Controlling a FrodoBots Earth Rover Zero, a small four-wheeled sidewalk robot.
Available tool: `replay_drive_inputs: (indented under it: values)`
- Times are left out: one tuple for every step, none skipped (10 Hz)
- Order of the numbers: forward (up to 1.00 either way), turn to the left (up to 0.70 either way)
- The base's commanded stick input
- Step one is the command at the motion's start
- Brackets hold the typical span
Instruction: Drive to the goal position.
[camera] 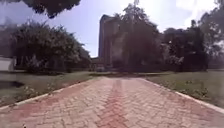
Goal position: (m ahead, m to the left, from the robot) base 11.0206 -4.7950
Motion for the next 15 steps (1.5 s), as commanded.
replay_drive_inputs:
  values:
    - [0.7, 0.0]
    - [0.7, 0.0]
    - [0.7, 0.0]
    - [0.7, 0.0]
    - [0.7, 0.0]
    - [0.7, 0.0]
    - [0.7, 0.0]
    - [0.7, 0.0]
    - [0.7, 0.0]
    - [0.7, 0.0]
    - [0.7, 0.0]
    - [0.7, 0.0]
    - [0.7, 0.0]
    - [0.7, 0.0]
    - [0.7, 0.0]
